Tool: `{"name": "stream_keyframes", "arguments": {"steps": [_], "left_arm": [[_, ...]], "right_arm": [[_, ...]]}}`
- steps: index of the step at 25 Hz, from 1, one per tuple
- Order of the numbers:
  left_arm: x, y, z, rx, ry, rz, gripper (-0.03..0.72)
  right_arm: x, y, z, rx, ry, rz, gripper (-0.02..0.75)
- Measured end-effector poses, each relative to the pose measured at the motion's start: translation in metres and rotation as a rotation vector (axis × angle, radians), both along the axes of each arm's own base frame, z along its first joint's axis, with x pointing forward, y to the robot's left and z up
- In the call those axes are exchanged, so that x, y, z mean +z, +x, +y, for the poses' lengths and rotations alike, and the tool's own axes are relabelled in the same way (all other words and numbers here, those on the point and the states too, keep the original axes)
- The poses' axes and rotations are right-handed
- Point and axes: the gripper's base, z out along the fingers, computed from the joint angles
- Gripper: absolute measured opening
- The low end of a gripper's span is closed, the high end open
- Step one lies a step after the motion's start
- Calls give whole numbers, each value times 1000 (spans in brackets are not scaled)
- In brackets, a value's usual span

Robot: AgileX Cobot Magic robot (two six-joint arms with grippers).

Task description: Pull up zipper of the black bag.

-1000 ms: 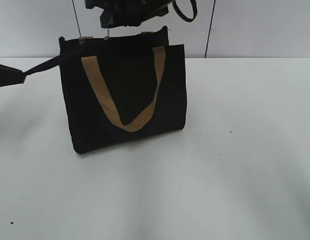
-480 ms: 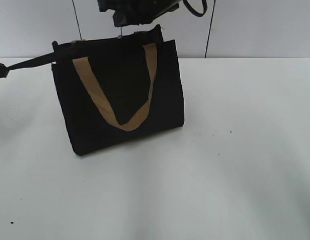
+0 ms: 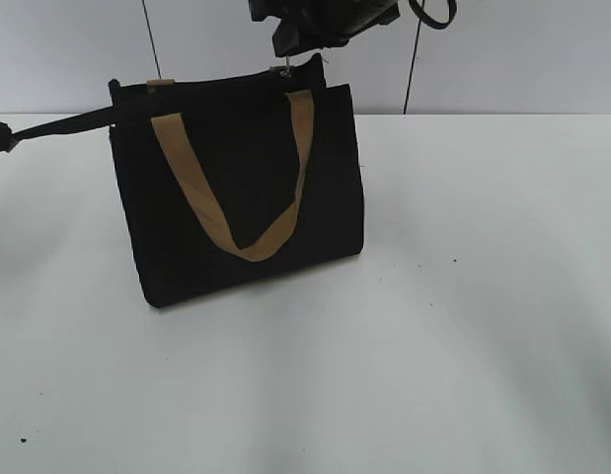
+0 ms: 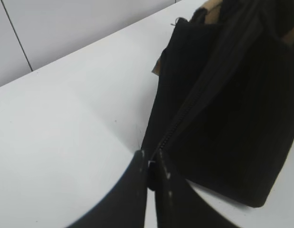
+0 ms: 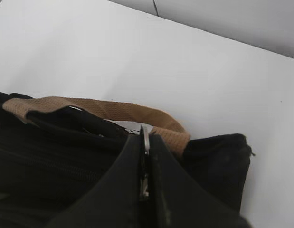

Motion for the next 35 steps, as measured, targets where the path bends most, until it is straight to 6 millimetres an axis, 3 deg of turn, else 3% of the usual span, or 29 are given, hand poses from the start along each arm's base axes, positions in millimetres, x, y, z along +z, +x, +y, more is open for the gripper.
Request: {"name": "stream_keyframes", "arguments": {"steps": [4,7,9,12,15,17,21,28,35], "left_arm": [[1,-1,-1,-14,-9,0,20],[1,-1,-1,-10,-17,-2,46],[2,-1,-2,-11,-32,-5,120],[3,-1,-3,5,-85,24,323],[4,-1,-3,44,-142,77,525],[8,-2,-3,81,-166,104,579],[23,-11,4,244,-115,155,596],[54,-39,19,579,-18,250,578],[90,-57,24,711,11,454,552]], "right_arm": [[7,-3,-1,23,-11,-23,49],[27,-7,-7,35,-10,-83,257],[38,-12,-9,37,-2,-106,425],[46,-17,-11,52,-8,-103,547],[56,-26,-14,76,-34,-96,576],[65,-33,-19,100,-73,-105,580],[80,-49,-34,139,-204,-100,583],[91,-63,-85,58,-470,22,579],[117,-78,-127,-100,-620,16,577]]}}
